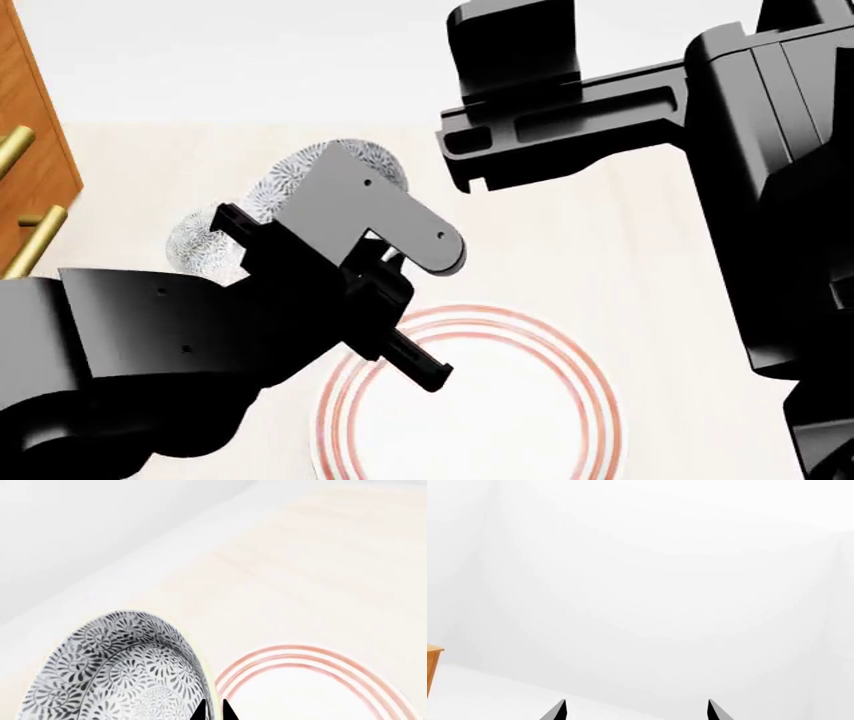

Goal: Put the bowl at the front on the plate.

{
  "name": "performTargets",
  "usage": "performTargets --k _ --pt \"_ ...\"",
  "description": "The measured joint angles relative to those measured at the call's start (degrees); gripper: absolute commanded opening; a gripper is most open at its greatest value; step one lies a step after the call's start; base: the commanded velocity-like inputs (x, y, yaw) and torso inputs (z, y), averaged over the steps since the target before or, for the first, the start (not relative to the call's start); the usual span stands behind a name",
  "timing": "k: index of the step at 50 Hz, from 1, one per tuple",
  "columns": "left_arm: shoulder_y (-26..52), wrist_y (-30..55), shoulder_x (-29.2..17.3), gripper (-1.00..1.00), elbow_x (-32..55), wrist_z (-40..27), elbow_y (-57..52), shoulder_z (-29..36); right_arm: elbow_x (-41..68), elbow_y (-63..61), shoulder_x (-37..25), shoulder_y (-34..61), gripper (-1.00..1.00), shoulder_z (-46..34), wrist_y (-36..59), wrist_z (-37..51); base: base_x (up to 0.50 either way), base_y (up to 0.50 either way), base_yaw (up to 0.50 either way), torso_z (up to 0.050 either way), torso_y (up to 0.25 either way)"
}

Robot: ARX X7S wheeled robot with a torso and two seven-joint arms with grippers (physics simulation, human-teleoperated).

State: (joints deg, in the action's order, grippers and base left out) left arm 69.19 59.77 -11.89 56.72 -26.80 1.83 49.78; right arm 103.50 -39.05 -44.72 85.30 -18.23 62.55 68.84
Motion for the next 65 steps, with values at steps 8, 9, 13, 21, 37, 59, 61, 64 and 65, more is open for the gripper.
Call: performTargets --k 8,9,13,21,37,59,61,64,65 --pt "0.32 -2.34 2.19 -1.00 -2.12 1.75 4.00 1.94 0.43 -0.20 -0.09 0.44 1.00 -0.28 -0.14 0.39 0.00 0.00 0.00 0.000 0.001" --pt "0.38 -2.65 2.47 -1.00 -2.38 1.91 4.47 2.13 0.41 -0.20 -0.07 0.47 1.00 -0.31 -0.15 0.36 0.00 0.00 0.00 0.000 0.000" --pt "0.53 -3.94 3.62 -1.00 -3.42 2.53 6.30 2.94 0.24 -0.17 0.07 0.58 1.00 -0.43 -0.20 0.18 0.00 0.00 0.00 0.000 0.000" --pt "0.49 -6.22 5.55 -1.00 -5.21 3.18 9.00 4.51 0.34 -0.41 0.01 0.64 1.00 -0.50 -0.45 0.15 0.00 0.00 0.00 0.000 0.001" --pt "0.75 -10.90 9.53 -1.00 -7.77 4.03 16.75 7.31 -0.60 0.01 0.51 0.97 1.00 -1.09 -0.50 -0.64 0.00 0.00 0.00 0.000 0.000" --pt "8.06 -22.93 11.57 -1.00 10.53 -4.87 21.31 26.74 -0.54 0.31 0.33 1.13 1.00 -1.61 -0.80 -0.94 0.00 0.00 0.00 0.000 0.001" --pt "8.88 -24.02 11.63 -1.00 12.42 -5.55 21.31 28.94 -0.43 0.17 0.18 1.04 1.00 -1.55 -0.91 -0.86 0.00 0.00 0.00 0.000 0.000" --pt "9.89 -25.27 11.70 -1.00 14.70 -6.36 21.31 31.72 -0.17 -0.10 -0.08 0.92 1.00 -1.45 -1.09 -0.68 0.00 0.00 0.00 0.000 0.000" --pt "10.15 -25.60 11.72 -1.00 15.31 -6.58 21.31 32.50 -0.07 -0.19 -0.18 0.89 1.00 -1.41 -1.15 -0.60 0.00 0.00 0.00 0.000 0.000"
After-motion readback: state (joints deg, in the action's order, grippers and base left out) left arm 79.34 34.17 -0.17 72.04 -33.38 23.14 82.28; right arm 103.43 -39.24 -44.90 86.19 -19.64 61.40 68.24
